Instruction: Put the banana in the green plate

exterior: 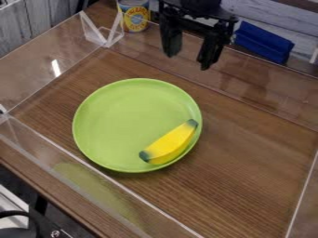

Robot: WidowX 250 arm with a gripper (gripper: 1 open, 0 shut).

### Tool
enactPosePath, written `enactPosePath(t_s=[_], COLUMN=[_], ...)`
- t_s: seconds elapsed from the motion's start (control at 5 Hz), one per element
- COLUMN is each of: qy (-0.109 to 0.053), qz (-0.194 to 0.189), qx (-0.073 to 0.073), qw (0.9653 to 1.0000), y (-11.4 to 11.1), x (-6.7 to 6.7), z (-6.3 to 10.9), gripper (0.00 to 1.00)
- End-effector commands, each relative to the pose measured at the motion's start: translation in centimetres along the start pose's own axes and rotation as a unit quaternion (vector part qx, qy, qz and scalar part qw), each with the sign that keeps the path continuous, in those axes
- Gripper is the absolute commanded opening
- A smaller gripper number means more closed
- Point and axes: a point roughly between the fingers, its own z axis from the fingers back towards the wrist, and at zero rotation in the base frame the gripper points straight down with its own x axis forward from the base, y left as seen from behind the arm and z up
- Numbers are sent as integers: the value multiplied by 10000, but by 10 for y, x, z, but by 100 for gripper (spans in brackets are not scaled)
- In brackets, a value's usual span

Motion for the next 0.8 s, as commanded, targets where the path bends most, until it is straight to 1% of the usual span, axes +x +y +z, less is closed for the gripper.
enactPosePath(t_s=[0.0,0.6], qy=[-192,-214], qz=[7,47], qx=[-11,-22], qw=[9998,9998], y=[0,1], x=[-3,-2], z=[13,15], gripper=[100,100])
